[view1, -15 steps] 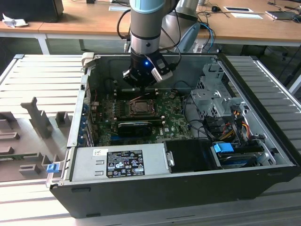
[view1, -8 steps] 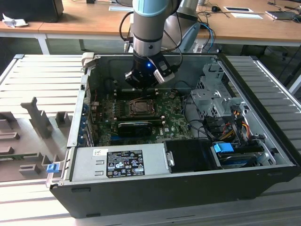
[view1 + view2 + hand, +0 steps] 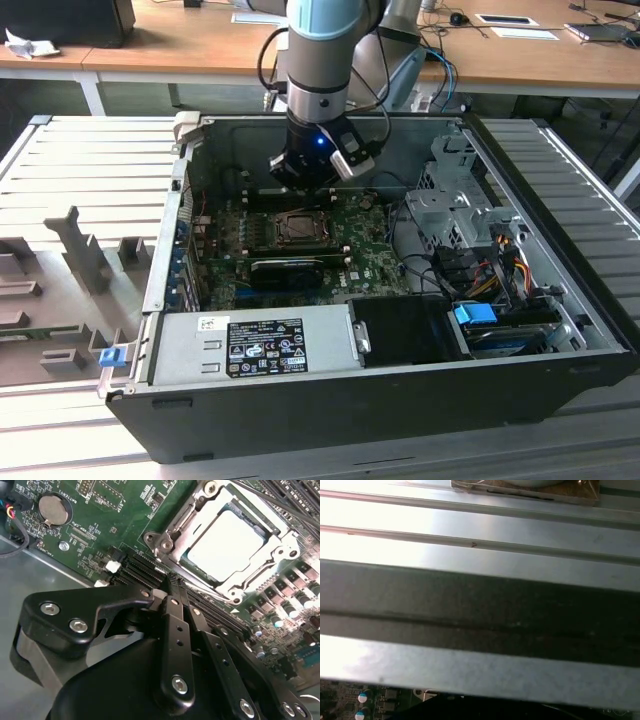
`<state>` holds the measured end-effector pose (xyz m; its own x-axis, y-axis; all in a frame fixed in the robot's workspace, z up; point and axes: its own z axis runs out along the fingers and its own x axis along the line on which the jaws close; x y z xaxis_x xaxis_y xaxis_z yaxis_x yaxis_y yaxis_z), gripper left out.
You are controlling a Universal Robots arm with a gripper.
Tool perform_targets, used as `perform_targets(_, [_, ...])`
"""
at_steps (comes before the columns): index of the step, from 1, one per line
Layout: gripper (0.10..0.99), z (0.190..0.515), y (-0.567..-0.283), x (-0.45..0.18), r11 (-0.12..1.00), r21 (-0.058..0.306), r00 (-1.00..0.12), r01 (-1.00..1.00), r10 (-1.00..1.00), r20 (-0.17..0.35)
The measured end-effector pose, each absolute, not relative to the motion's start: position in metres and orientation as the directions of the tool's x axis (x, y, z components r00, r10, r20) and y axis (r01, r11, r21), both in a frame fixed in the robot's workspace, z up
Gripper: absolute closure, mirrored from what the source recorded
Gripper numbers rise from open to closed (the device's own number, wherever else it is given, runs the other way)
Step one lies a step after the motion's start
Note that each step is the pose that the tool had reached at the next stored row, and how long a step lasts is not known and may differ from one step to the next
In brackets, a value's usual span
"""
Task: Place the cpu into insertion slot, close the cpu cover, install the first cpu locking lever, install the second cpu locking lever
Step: 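Install the first cpu locking lever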
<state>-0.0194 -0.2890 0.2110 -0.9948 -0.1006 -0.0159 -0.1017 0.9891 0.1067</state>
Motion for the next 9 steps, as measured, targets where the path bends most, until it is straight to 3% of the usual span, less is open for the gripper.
perform_targets(9, [0.980,0.2044,-0.2890,-0.0173,0.989,0.104,-0.995,-0.102,-0.101,-0.015])
